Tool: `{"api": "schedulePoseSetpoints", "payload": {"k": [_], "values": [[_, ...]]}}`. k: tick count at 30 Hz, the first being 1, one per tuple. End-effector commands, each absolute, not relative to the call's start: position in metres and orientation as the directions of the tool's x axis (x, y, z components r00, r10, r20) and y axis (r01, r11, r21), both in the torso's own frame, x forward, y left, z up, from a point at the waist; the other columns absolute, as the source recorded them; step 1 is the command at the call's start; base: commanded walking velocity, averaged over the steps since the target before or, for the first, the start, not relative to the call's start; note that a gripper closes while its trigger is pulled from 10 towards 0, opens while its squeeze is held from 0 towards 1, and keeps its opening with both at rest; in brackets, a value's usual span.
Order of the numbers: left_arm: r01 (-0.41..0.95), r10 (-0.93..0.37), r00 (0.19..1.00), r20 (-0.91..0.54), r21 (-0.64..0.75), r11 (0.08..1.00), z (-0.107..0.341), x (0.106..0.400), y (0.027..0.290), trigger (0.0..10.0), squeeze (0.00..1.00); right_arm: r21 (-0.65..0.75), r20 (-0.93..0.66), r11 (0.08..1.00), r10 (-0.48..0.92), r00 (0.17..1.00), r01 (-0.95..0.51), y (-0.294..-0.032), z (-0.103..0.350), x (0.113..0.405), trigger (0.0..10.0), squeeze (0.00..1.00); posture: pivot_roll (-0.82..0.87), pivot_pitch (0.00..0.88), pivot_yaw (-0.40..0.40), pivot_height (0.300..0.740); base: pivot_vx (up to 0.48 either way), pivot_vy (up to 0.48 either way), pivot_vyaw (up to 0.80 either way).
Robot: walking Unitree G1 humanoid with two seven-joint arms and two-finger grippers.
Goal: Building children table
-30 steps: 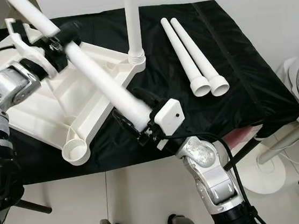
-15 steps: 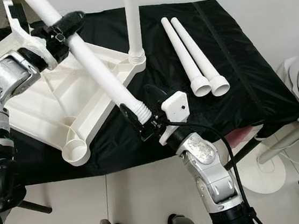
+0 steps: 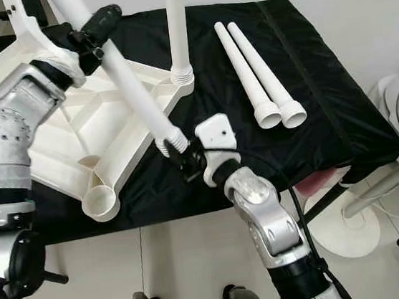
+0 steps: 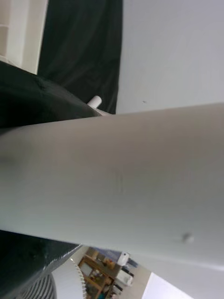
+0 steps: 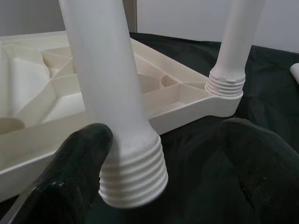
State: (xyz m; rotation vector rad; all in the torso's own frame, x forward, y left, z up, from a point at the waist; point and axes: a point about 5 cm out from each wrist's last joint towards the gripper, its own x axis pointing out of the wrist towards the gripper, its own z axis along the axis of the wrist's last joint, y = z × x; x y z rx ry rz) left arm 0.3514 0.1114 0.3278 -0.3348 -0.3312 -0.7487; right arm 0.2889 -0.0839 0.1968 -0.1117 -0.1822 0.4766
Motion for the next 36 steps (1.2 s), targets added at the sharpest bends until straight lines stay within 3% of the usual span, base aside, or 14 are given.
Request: {"api": "schedulePoseSetpoints", "payload": {"k": [1,7,13,36], "values": [[0.709,-0.611,0.670,0.422,-0.121,0.694,0.331,0.347,0.106,10.0,0.00,-0.132,0.121,0.887,0.458,0.881,-0.443,-0.084,0.193,0.291,10.0,0.00,-0.04,0.121,0.029,0.740,0.000,0.000,0.00],[0.687,-0.630,0.654,0.418,0.019,0.726,0.321,0.330,0.076,10.0,0.00,-0.160,0.089,0.864,0.494,0.865,-0.477,-0.067,0.197,0.303,10.0,0.00,-0.04,0.112,0.025,0.740,0.000,0.000,0.00],[0.699,-0.638,0.649,0.415,0.006,0.715,0.315,0.325,0.065,10.0,0.00,-0.195,0.067,0.844,0.520,0.852,-0.500,-0.058,0.196,0.310,10.0,0.00,-0.02,0.098,0.017,0.740,0.000,0.000,0.00],[0.717,-0.652,0.617,0.441,0.027,0.697,0.318,0.316,0.052,10.0,0.00,-0.255,0.050,0.850,0.487,0.872,-0.460,-0.049,0.195,0.333,10.0,0.00,-0.01,0.063,0.020,0.740,0.000,0.000,0.00]]}}
